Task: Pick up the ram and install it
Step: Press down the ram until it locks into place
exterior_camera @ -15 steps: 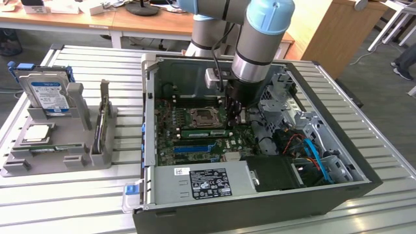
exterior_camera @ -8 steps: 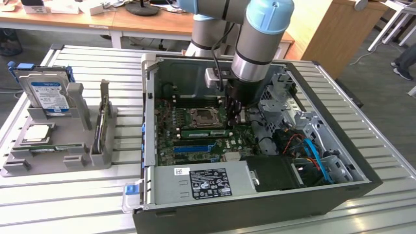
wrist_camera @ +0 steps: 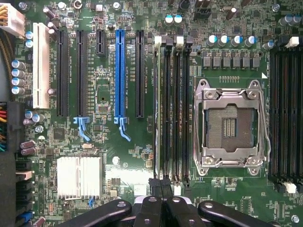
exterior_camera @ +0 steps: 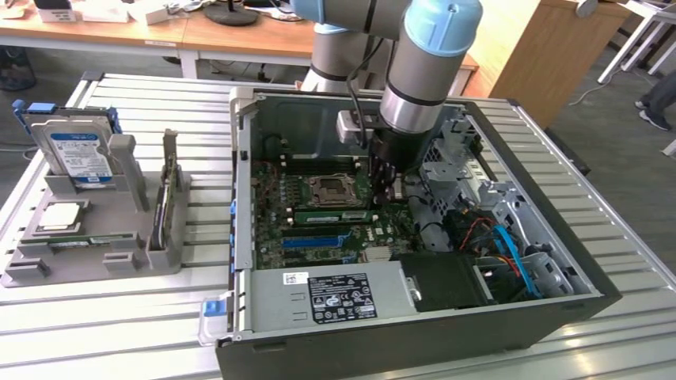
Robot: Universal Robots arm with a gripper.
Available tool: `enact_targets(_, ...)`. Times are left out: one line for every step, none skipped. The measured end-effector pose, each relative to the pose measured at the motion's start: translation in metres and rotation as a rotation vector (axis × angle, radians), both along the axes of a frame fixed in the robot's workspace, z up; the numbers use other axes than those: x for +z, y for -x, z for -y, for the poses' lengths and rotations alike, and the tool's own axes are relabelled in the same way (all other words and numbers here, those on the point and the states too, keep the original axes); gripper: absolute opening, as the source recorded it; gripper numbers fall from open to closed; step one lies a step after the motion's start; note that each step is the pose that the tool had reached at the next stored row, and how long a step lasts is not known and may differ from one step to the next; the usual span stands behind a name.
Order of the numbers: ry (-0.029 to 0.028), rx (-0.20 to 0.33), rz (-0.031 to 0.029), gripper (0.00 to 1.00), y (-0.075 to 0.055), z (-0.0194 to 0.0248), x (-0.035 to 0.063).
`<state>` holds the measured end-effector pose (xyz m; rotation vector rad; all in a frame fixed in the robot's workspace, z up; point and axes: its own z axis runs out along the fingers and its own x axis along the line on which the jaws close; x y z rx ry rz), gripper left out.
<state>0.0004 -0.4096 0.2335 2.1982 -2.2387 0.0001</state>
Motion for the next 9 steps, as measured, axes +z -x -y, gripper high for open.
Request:
enact_targets(0.0000,0.000,0.0000,0.11,0.0000,0.0000,0.0000)
enact_targets(0.0000,0.000,0.0000,0.11,0.0000,0.0001,-0.0004)
enact_targets(-0.0001,0.000,0.0000,0.11,0.0000,0.0001,-0.0009)
enact_targets(-0.0001,0.000,0.0000,0.11,0.0000,0.0000,-0.0015)
enact_targets(0.0000,0.000,0.0000,0.11,0.0000,0.0000,-0.0022)
enact_targets(0.0000,0.000,-0.0001,0.11,0.0000,0.0001,-0.0026)
enact_targets(0.0002,0.000,-0.0001,0.11,0.0000,0.0001,-0.0027)
enact_targets(0.0002,0.000,-0.0001,0.11,0.0000,0.0001,-0.0027)
enact_targets(0.0003,0.000,-0.0002,0.11,0.0000,0.0001,-0.0027)
